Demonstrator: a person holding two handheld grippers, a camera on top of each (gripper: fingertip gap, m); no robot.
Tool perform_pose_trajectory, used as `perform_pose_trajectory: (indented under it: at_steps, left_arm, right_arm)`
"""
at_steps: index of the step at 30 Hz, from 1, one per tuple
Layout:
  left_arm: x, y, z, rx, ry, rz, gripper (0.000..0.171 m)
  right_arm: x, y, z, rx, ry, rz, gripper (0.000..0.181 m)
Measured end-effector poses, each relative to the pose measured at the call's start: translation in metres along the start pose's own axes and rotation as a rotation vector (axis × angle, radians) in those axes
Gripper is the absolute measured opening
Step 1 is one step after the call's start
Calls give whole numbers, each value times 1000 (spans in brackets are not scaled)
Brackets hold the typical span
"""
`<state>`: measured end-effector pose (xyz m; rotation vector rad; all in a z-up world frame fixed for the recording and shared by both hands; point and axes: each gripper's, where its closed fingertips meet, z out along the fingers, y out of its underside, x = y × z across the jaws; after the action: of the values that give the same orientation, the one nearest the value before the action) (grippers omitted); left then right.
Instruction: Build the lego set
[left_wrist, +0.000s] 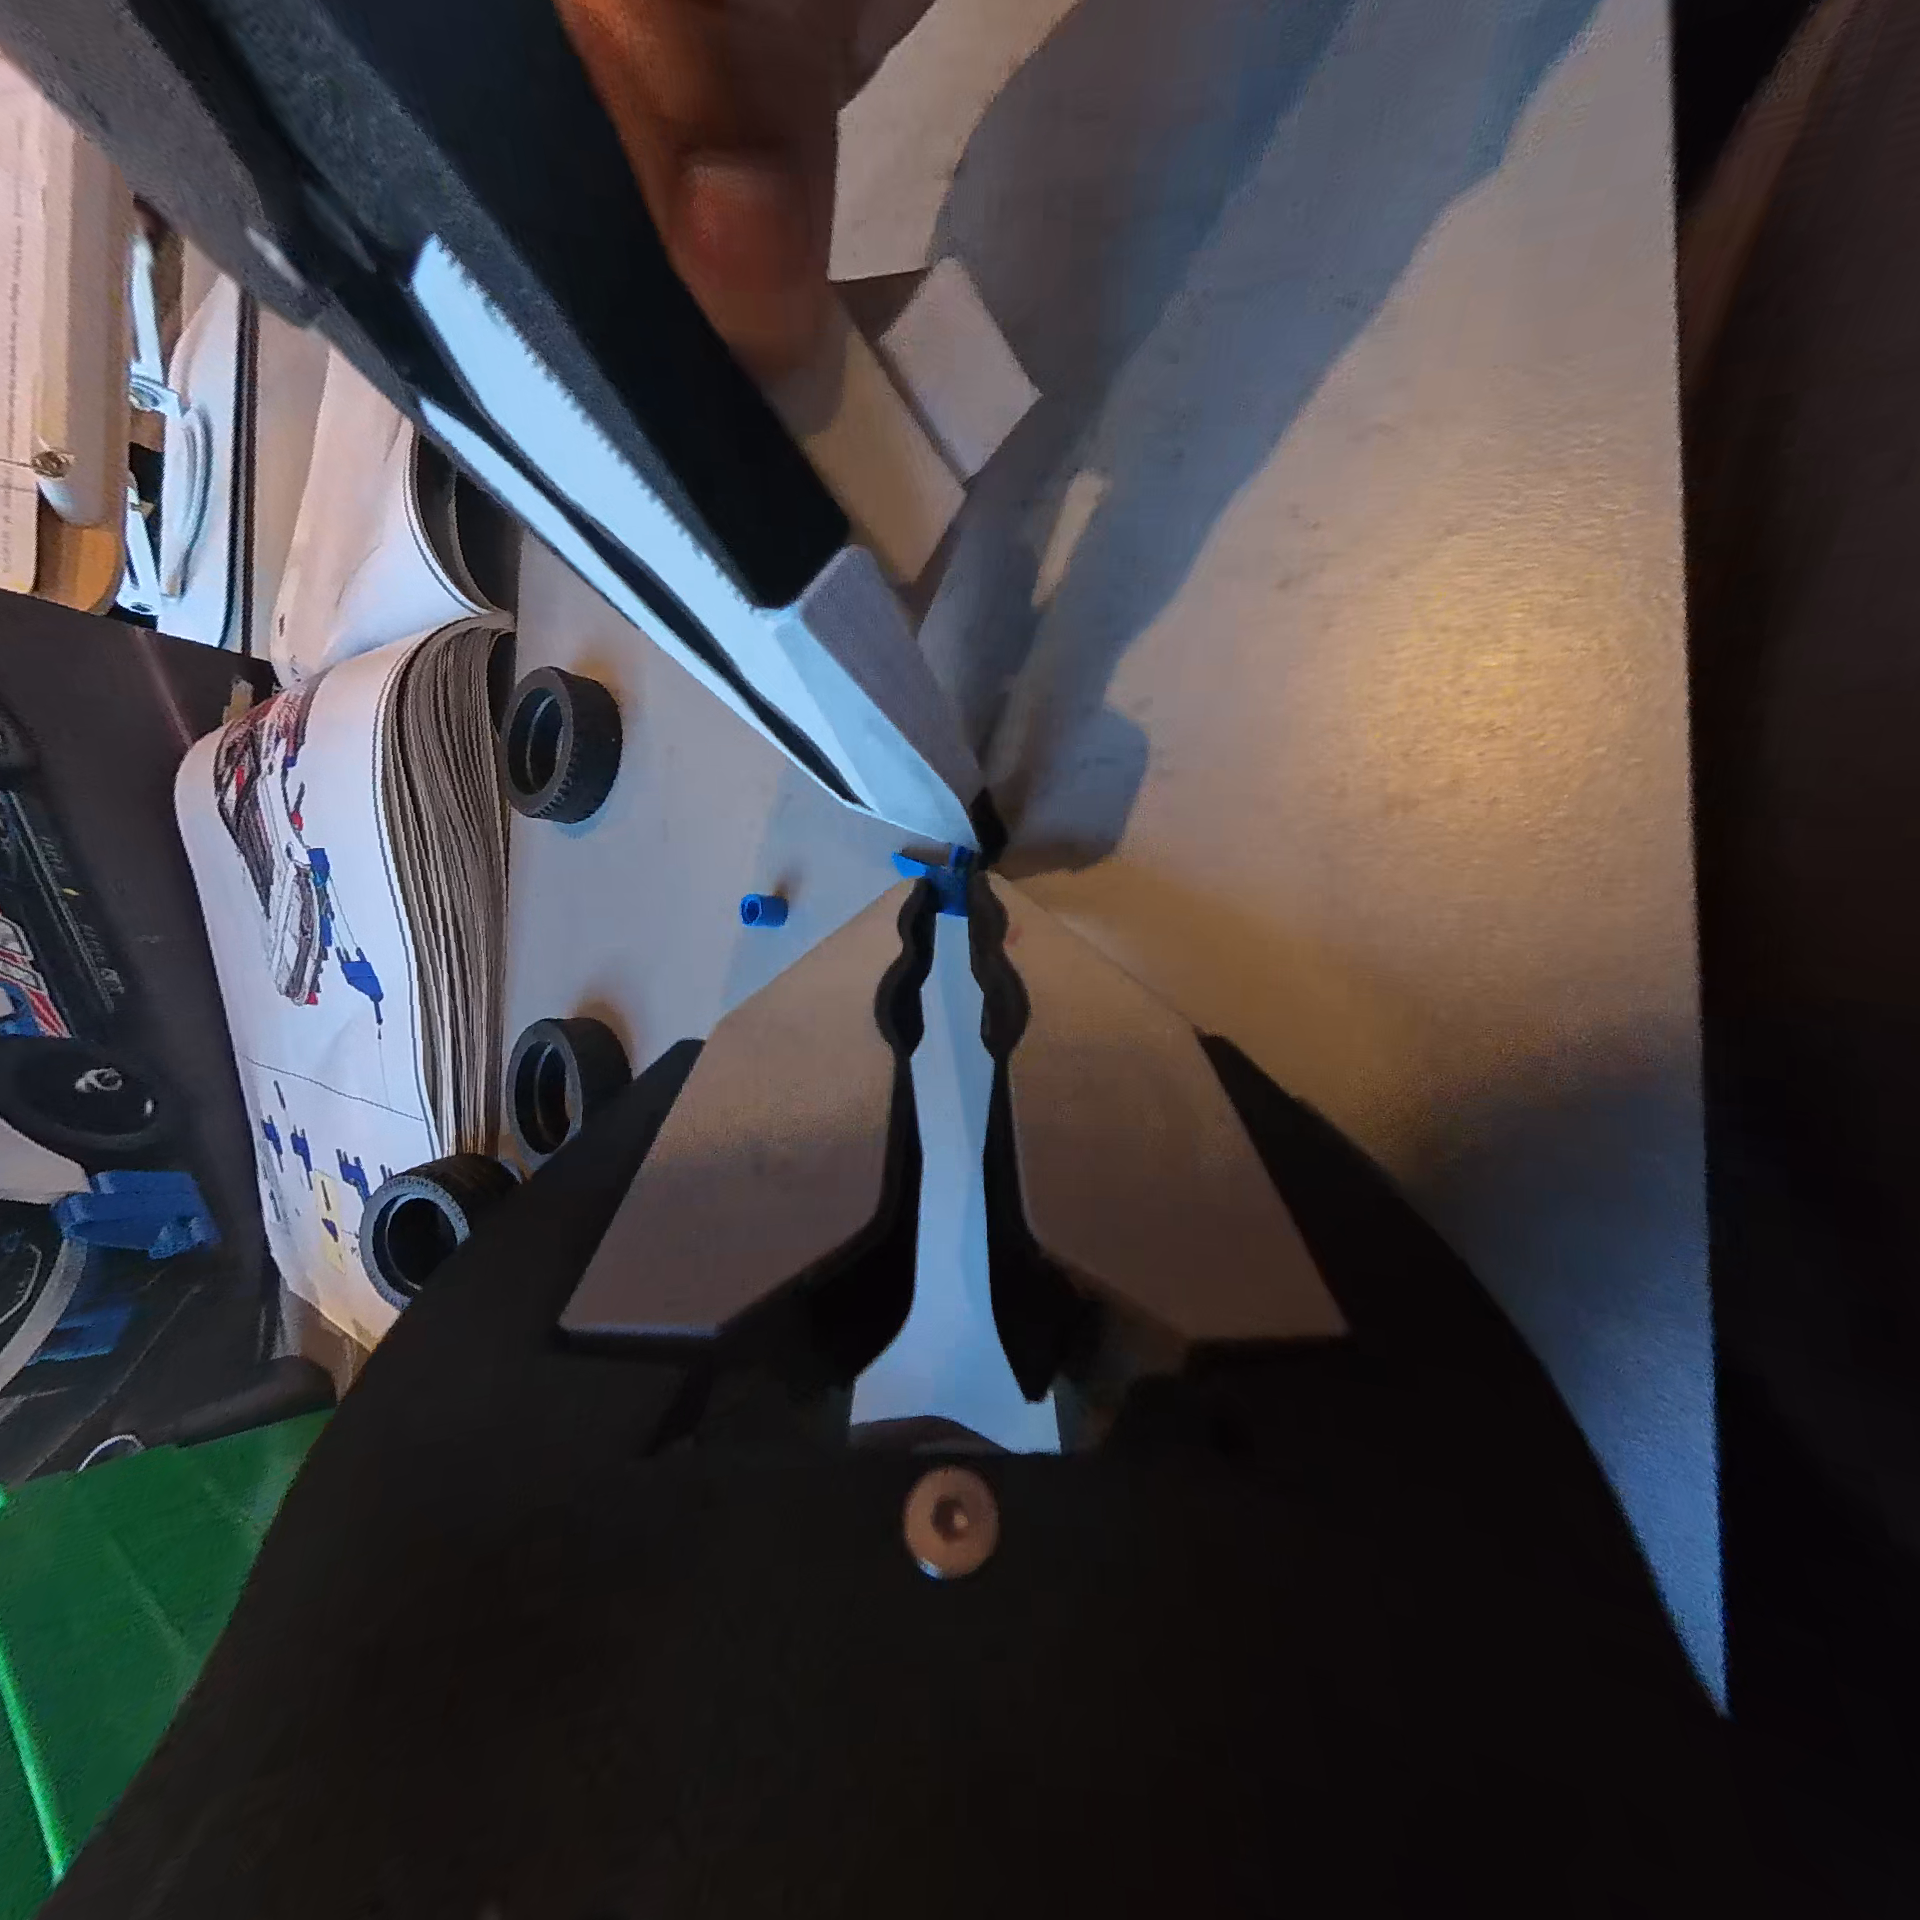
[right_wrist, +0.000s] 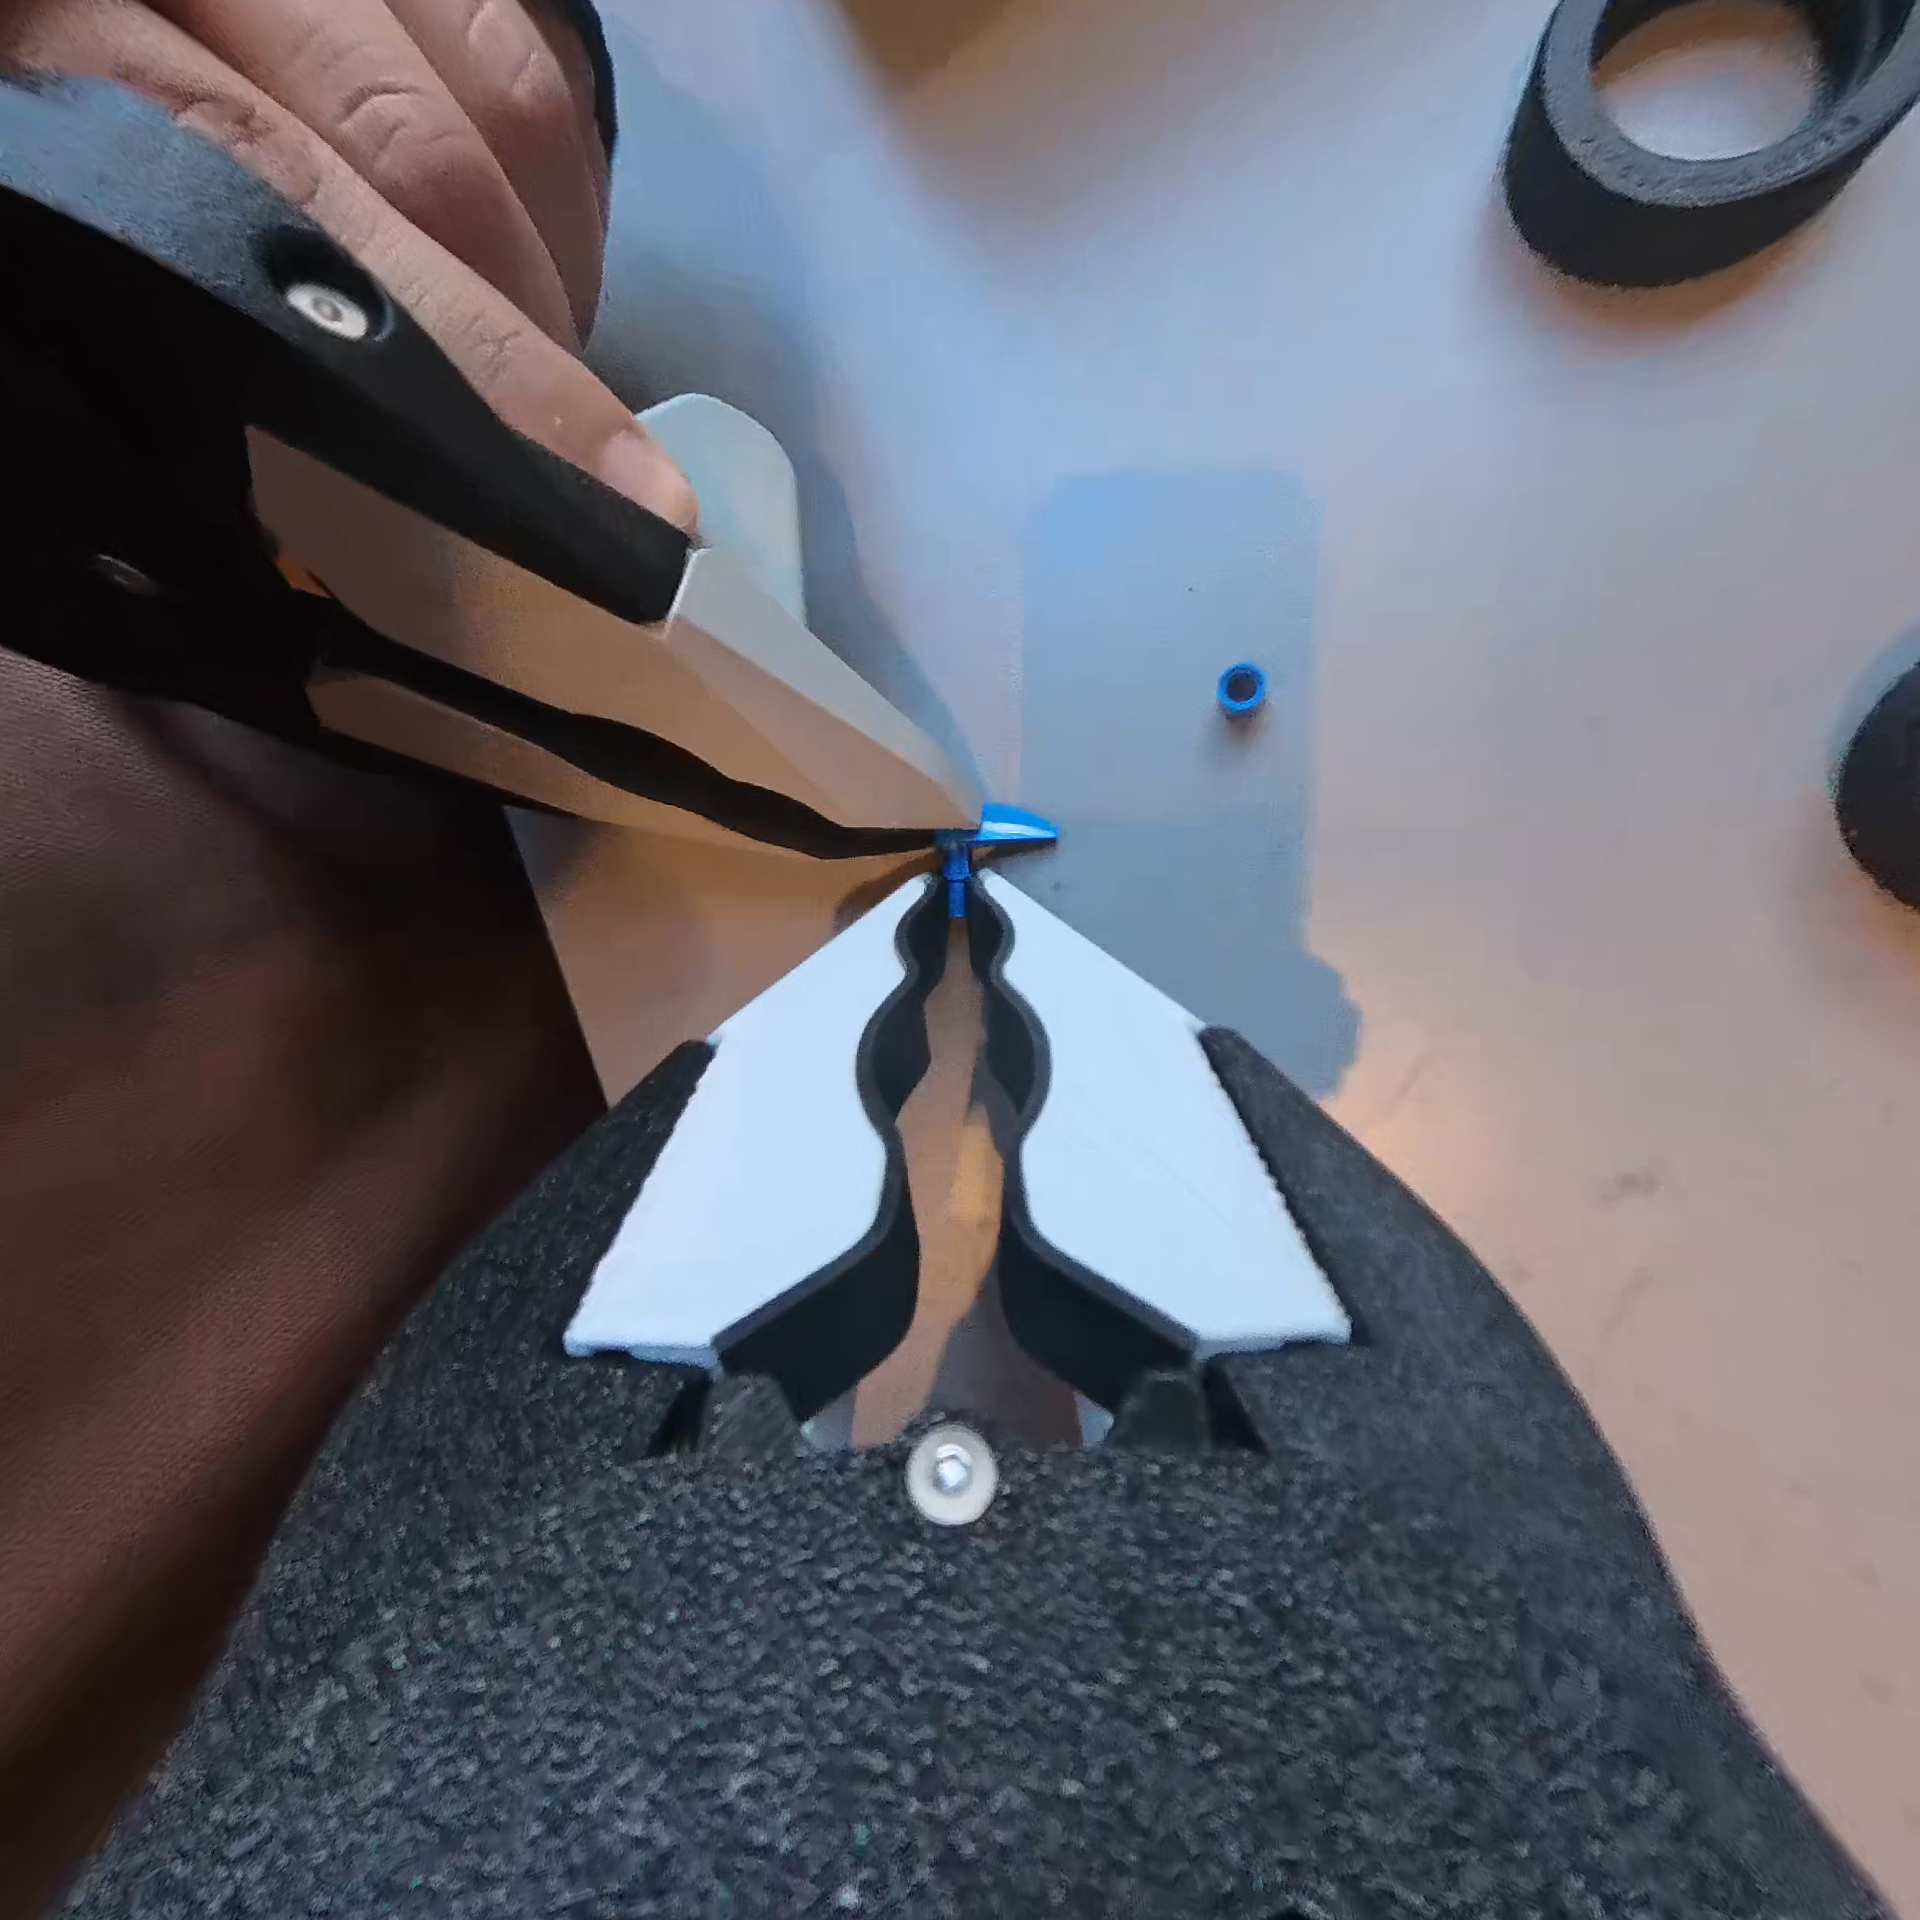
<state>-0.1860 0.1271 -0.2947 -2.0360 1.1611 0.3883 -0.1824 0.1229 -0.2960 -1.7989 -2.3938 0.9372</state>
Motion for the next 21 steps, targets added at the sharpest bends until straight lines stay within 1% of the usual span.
perform_pose_trajectory:
  at_steps: [1,3,4,6,11,14,16,18,21]
  left_arm:
    - [0,0,0,-2,0,2,3]
    - [0,0,0,-4,0,10,3]
    - [2,-4,0,22,5,9,0]
    - [1,-3,1,17,-8,15,0]
    - [0,-4,2,65,-4,-54,0]
    - [-1,-5,-1,106,36,-152,0]
    - [-3,-15,-11,179,53,-204,4]
    - [-8,-20,-21,224,70,-267,4]
    - [-14,-3,-17,166,89,-381,18]
  right_arm:
    - [0,0,0,-20,-11,-8,2]
    - [0,0,0,-81,20,-76,2]
    - [1,-1,1,-101,42,-111,2]
    - [2,-2,2,-106,42,-123,2]
    - [3,-2,1,5,34,-90,3]
    - [3,-3,1,63,25,-73,4]
    - [3,-4,1,87,17,-68,4]
    - [3,-4,1,106,1,-60,4]
    - [3,-6,1,123,-10,-61,4]
